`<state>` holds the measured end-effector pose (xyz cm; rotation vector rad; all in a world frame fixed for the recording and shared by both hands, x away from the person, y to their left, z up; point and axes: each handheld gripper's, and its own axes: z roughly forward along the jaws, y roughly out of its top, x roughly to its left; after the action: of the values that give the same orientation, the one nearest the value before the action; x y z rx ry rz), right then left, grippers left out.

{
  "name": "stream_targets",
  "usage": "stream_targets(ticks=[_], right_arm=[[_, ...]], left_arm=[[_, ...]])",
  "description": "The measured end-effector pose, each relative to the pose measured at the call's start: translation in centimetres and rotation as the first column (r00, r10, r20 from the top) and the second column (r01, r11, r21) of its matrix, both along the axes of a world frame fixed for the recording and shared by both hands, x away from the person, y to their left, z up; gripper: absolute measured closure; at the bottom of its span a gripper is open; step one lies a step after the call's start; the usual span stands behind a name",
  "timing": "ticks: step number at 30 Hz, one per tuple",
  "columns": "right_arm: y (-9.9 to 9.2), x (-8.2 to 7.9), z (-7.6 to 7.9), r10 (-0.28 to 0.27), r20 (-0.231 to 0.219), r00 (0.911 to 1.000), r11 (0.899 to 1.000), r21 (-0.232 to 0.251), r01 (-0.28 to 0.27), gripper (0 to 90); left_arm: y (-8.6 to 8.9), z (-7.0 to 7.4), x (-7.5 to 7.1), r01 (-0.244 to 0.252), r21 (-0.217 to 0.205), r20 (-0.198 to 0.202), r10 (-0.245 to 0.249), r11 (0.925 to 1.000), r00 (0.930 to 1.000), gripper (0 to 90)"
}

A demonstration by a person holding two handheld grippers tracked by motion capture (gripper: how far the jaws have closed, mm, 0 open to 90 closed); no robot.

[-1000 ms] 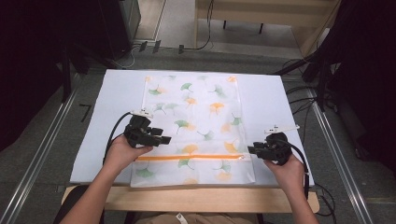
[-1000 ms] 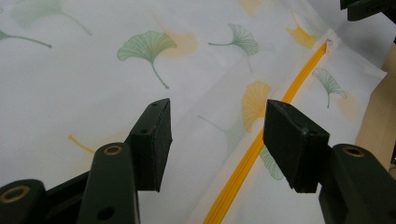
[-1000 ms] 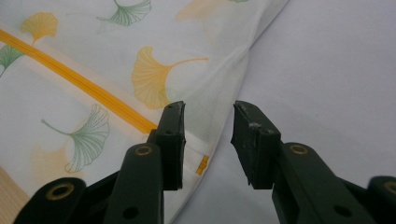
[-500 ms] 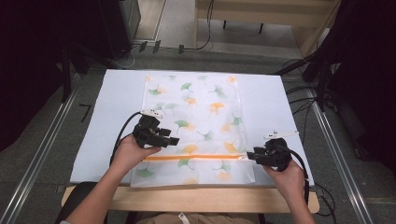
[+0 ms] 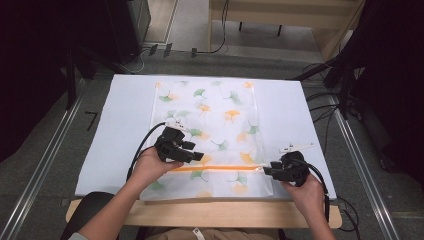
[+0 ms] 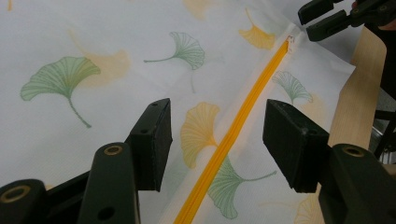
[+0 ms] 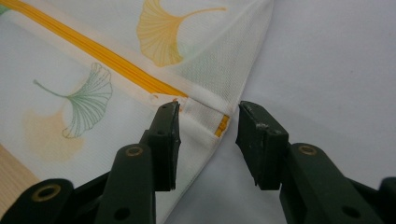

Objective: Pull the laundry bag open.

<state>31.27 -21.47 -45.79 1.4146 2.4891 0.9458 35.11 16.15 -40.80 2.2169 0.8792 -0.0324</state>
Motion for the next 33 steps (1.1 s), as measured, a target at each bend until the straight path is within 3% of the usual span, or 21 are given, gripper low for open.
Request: stream_targets(ticks=[5, 9, 15, 20, 25, 31, 33], right_arm=[[0.2, 0.3, -0.6, 0.002, -0.013, 0.9999, 1.000, -0.025, -0.003, 61.2], [0.8, 0.4, -0.6, 0.013, 0.007, 0.9999, 0.999, -0.041, -0.013, 61.5], [1.8, 0.1, -0.6, 0.007, 0.042, 0.9991, 0.994, -0.110, -0.002, 67.4], [2.4, 0.1, -0.6, 0.006, 0.047, 0.9989, 0.994, -0.111, -0.001, 76.2], [2.3, 0.3, -0.5, 0.024, 0.018, 0.9995, 0.996, -0.086, -0.023, 85.2], [1.7, 1.0, -0.3, 0.035, -0.034, 0.9988, 0.999, -0.017, -0.036, 85.6], [1.4, 1.0, 0.2, 0.036, -0.021, 0.9991, 0.999, 0.007, -0.036, 85.6]], left_arm=[[-0.2, -0.1, 0.0, 0.003, -0.014, -0.002, -0.003, 0.9999, 1.0000, 43.5], [-0.2, -0.2, 0.0, 0.000, -0.021, -0.002, 0.000, 0.9998, 1.0000, 43.6], [-0.5, -0.1, -0.1, -0.002, -0.028, 0.001, 0.002, 0.9996, 1.0000, 43.9], [-1.0, -0.3, -0.3, 0.011, -0.020, 0.000, -0.011, 0.9997, 0.9999, 44.7], [-1.3, -0.4, -0.4, 0.015, -0.035, -0.007, -0.015, 0.9993, 0.9999, 45.9], [-1.9, -0.6, -0.6, 0.032, -0.037, -0.014, -0.033, 0.9988, 0.9994, 47.3], [-2.0, -0.7, -0.6, 0.040, -0.033, -0.015, -0.041, 0.9987, 0.9991, 48.1]])
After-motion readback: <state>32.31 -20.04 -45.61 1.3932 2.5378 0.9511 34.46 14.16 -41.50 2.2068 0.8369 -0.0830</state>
